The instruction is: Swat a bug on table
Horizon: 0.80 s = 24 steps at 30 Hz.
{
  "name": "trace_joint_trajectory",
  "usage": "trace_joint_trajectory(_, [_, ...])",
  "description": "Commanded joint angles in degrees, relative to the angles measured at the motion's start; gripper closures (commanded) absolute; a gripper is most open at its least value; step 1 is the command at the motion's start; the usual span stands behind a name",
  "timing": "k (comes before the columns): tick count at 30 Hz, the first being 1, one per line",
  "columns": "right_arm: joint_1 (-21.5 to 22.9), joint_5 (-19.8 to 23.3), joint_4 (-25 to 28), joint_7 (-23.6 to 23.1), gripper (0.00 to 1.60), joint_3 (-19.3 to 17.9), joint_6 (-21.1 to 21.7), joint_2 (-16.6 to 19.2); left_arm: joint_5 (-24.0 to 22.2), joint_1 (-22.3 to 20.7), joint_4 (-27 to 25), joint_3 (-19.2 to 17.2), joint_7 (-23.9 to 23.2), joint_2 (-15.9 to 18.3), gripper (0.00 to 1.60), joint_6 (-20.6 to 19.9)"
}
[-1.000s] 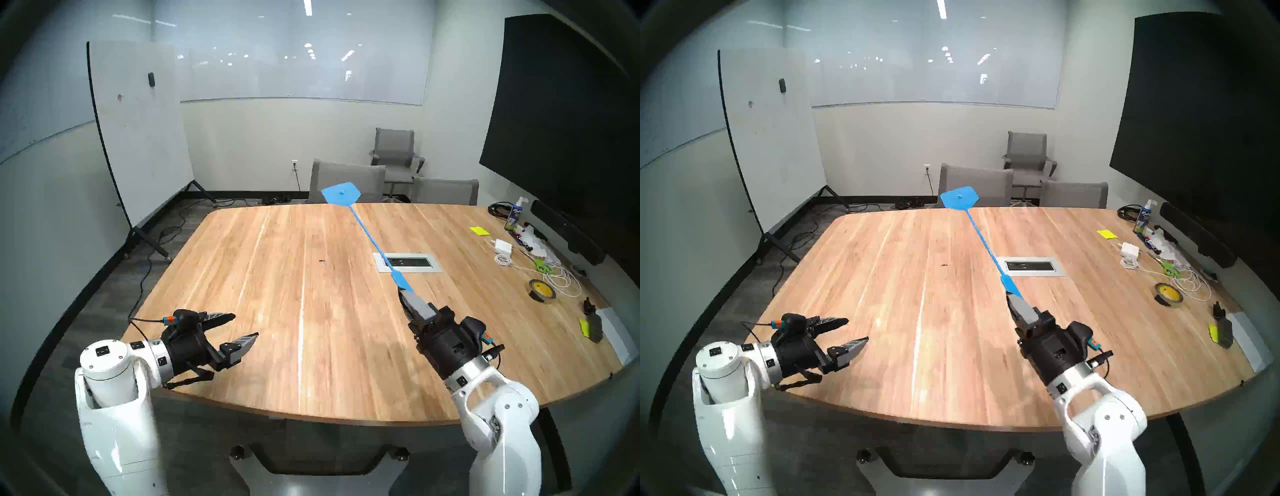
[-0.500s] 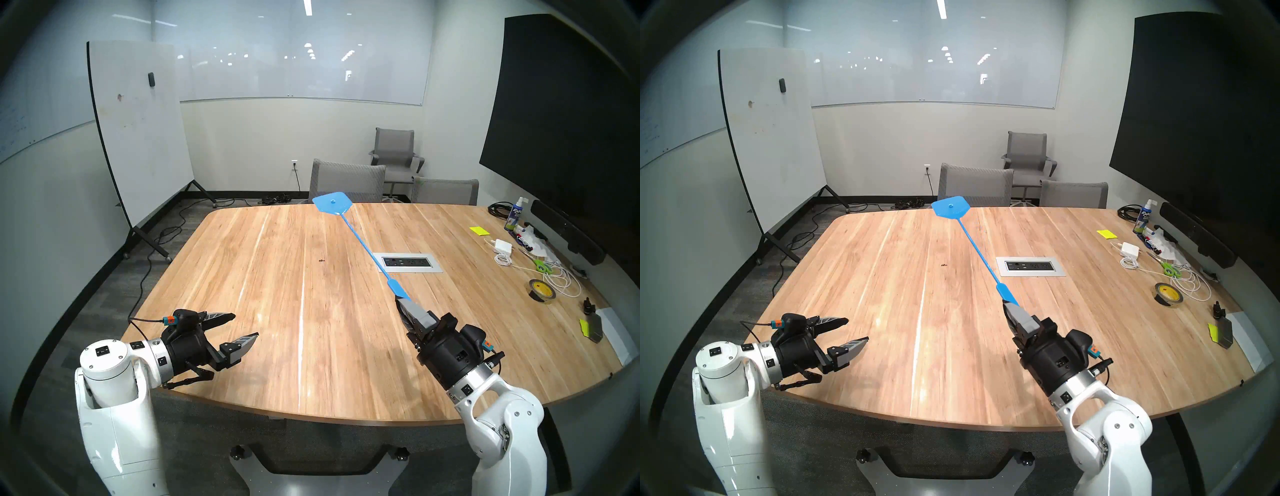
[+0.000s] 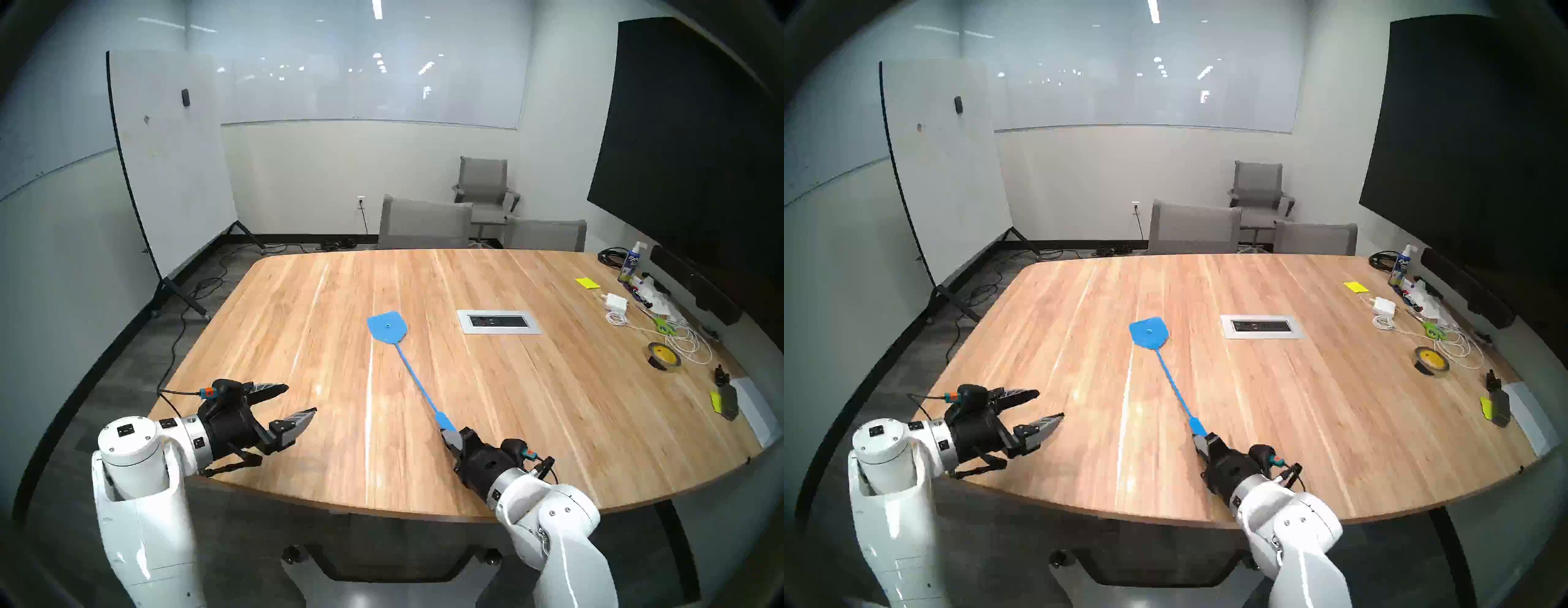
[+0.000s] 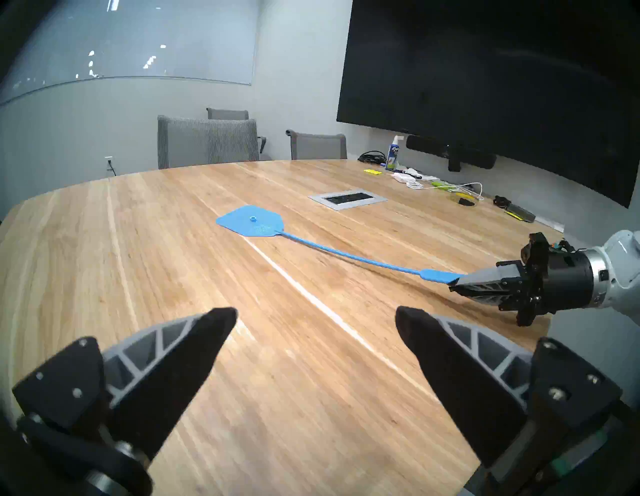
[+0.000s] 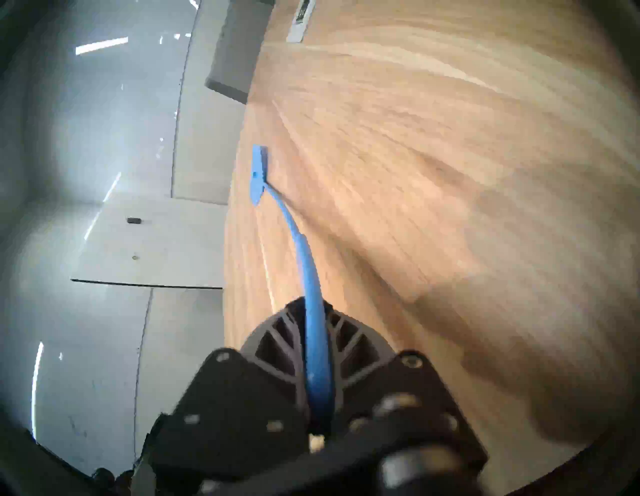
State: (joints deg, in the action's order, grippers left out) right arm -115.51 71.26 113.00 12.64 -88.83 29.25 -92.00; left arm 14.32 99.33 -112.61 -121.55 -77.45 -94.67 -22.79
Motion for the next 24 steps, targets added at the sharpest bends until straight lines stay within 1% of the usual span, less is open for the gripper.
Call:
trace_joint_trajectory(1, [1.30, 2.03, 6.05, -5.37, 1.60, 0.14, -2.32, 0.04, -0.24, -0.06, -0.72, 0.09, -0.05, 0.12, 0.00, 0.05])
trace_joint_trajectory(2, [0.77, 2.38, 7.54, -5.85, 1.60, -0.04, -2.23, -0.05, -0.24, -0.06, -0.71, 0.09, -0.05, 0.13, 0.00, 0.05])
trace_joint_trajectory(3, [0.66, 3.84, 8.40, -6.80, 1.60, -0.33, -1.29, -0.18, -0.23, -0.07, -0.70, 0.09, -0.05, 0.14, 0.00, 0.06])
trace_joint_trajectory(4, [0.61, 3.58, 8.99, -7.45, 1.60, -0.52, -1.98, -0.05, -0.23, -0.07, -0.70, 0.09, -0.05, 0.13, 0.00, 0.06])
trace_joint_trajectory(5, [0.36, 4.41, 10.01, -8.60, 1.60, -0.78, -1.53, 0.27, -0.23, -0.07, -0.69, 0.09, -0.06, 0.14, 0.00, 0.06])
trace_joint_trajectory(6, [0.55, 5.61, 10.02, -8.79, 1.60, -1.06, -1.06, 0.42, -0.22, -0.07, -0.69, 0.09, -0.06, 0.13, 0.00, 0.06])
trace_joint_trajectory(7, [0.03, 5.49, 11.07, -10.04, 1.60, -1.50, -1.60, 0.69, -0.22, -0.07, -0.69, 0.09, -0.06, 0.13, 0.00, 0.06])
trace_joint_trajectory(8, [-0.65, 6.10, 12.08, -11.18, 1.60, -1.89, -1.12, 1.00, -0.23, -0.07, -0.69, 0.09, -0.06, 0.14, 0.00, 0.06])
trace_joint_trajectory(9, [-0.93, 7.25, 12.51, -11.78, 1.60, -2.34, -0.69, 1.19, -0.22, -0.07, -0.70, 0.09, -0.06, 0.13, 0.00, 0.06])
trace_joint_trajectory(10, [-1.04, 7.35, 12.78, -12.18, 1.60, -2.72, -0.91, 1.52, -0.22, -0.07, -0.70, 0.09, -0.06, 0.13, 0.00, 0.06])
trace_joint_trajectory(11, [-1.98, 8.68, 13.90, -13.49, 1.60, -3.33, -0.05, 1.77, -0.23, -0.06, -0.71, 0.09, -0.06, 0.13, 0.00, 0.05])
trace_joint_trajectory(13, [-2.83, 9.69, 15.11, -14.99, 1.60, -4.45, -0.13, 2.26, -0.23, -0.06, -0.72, 0.09, -0.06, 0.13, 0.00, 0.05])
trace_joint_trajectory(14, [-3.87, 10.61, 16.25, -16.32, 1.60, -5.20, 0.51, 2.54, -0.24, -0.05, -0.73, 0.09, -0.06, 0.13, 0.00, 0.05])
trace_joint_trajectory(15, [-3.87, 11.13, 16.48, -16.67, 1.60, -5.79, 0.21, 2.59, -0.23, -0.06, -0.72, 0.09, -0.06, 0.13, 0.00, 0.05])
trace_joint_trajectory(18, [-5.99, 13.28, 19.03, -19.67, 1.60, -7.81, 1.35, 2.88, -0.24, -0.05, -0.73, 0.09, -0.06, 0.14, 0.00, 0.05])
trace_joint_trajectory(19, [-6.04, 14.69, 19.02, -19.88, 1.60, -8.33, 1.96, 3.02, -0.24, -0.05, -0.74, 0.09, -0.06, 0.12, 0.00, 0.05])
trace_joint_trajectory(24, [-10.12, 16.83, 22.69, -24.64, 1.60, -10.76, 3.14, 2.97, -0.27, -0.01, -0.79, 0.10, -0.03, 0.13, 0.00, 0.04])
